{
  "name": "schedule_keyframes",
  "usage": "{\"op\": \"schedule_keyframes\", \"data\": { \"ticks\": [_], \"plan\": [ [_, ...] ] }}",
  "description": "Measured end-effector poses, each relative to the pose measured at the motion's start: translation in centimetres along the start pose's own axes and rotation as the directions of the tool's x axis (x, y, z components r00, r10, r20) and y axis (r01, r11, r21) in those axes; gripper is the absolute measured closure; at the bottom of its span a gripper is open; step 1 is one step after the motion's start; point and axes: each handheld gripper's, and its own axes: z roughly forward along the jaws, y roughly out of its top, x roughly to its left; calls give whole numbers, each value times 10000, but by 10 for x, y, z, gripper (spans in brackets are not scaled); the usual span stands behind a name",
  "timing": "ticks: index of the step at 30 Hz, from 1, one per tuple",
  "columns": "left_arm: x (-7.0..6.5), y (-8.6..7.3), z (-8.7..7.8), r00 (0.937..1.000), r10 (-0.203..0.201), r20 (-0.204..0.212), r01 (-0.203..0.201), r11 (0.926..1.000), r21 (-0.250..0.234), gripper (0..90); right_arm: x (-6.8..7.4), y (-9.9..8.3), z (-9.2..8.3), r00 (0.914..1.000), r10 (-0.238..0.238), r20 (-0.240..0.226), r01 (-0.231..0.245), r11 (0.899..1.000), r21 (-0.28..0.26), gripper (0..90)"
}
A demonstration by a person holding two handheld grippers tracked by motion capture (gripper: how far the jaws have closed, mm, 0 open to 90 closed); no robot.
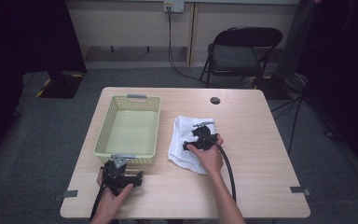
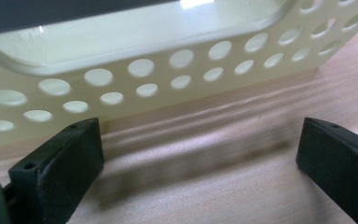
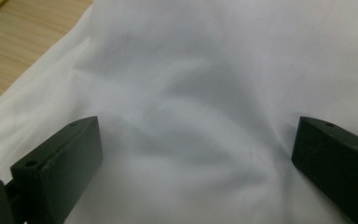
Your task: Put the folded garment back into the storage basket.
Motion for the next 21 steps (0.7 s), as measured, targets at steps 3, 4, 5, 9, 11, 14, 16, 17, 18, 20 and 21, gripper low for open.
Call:
{"op": "schedule_keyframes", "data": {
  "ticks": [3,4,5,9,11,14,16,17,18,20,21],
  "plan": [
    [0,0,0,10000,0,0,0,10000,3,0,0,-1,0,10000,-5,-54,5,10000,-2,14],
    [0,0,0,10000,2,2,-2,10000,-5,0,0,-1,0,10000,8,-67,-8,10000,31,20],
    [0,0,0,10000,-3,0,3,10000,1,0,0,0,-1,10000,6,-56,-6,9999,116,30],
    [0,0,0,10000,10,0,-10,10000,1,0,0,5,-2,10000,43,-63,-40,9989,475,84],
    [0,0,0,10000,11,0,-11,10000,0,0,0,6,-3,10000,5,-89,0,9986,536,111],
    [0,0,0,10000,2,1,-2,10000,-1,0,0,7,-6,9999,-6,-117,13,9982,607,190],
    [0,0,0,10000,11,0,-11,10000,1,0,-1,6,-7,9999,-30,-159,40,9983,589,237],
    [0,0,0,10000,11,1,-11,10000,2,0,-2,6,-8,9999,-45,-151,54,9983,574,272],
    [0,0,0,10000,11,1,-11,10000,1,0,-3,6,-9,9999,-19,-131,26,9985,549,319],
    [0,0,0,10000,12,1,-12,10000,0,0,-6,6,-11,9999,8,-134,-2,9988,480,382],
    [0,0,0,10000,11,1,-11,10000,1,0,-7,5,-11,9999,24,-137,-18,9989,461,398]
  ]
}}
